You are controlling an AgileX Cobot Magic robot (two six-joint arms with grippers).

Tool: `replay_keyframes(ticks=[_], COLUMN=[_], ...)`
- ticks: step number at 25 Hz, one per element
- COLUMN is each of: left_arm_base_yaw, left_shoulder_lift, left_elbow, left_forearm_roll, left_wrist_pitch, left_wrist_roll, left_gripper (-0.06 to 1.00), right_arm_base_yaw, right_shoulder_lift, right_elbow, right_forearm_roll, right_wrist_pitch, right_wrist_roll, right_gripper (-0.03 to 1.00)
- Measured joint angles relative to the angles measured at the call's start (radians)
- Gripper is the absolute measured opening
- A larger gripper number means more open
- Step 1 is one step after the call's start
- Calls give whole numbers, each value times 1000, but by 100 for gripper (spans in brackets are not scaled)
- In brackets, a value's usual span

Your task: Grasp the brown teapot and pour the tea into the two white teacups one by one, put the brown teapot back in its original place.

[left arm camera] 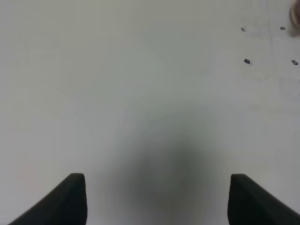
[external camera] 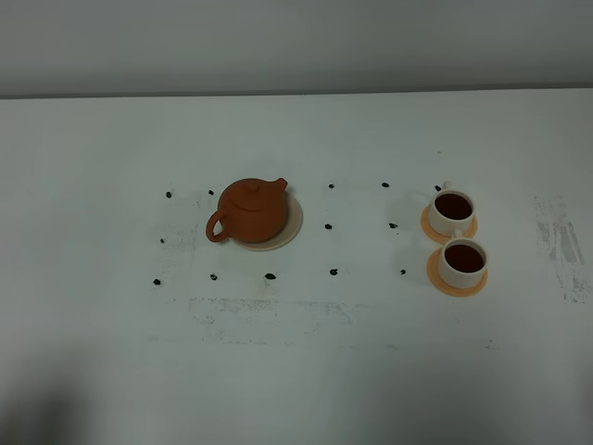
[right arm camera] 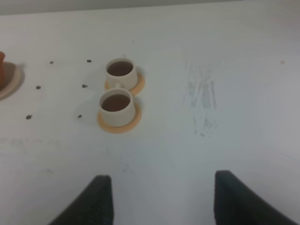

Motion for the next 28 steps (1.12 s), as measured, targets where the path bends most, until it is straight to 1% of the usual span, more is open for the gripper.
replay_keyframes(ticks=[4, 17, 19, 24, 28], left_arm_base_yaw=[0, 0, 0, 0, 0], left_shoulder_lift=[-53, -54, -54, -54, -54], left_elbow=[0, 0, 0, 0, 0], left_forearm_roll=[0, 0, 0, 0, 0], left_wrist_pitch=[0, 0, 0, 0, 0], left_wrist_roll=[0, 0, 0, 0, 0], left_gripper=[60, 60, 60, 60, 60], right_arm_base_yaw=[0, 0, 15, 85, 91], right_shoulder_lift=[0, 0, 0, 0, 0], right_elbow=[0, 0, 0, 0, 0], right_forearm_roll=[0, 0, 0, 3, 3], right_wrist_pitch=[0, 0, 0, 0, 0], right_wrist_roll=[0, 0, 0, 0, 0], right_gripper=[46, 46, 46, 46, 46])
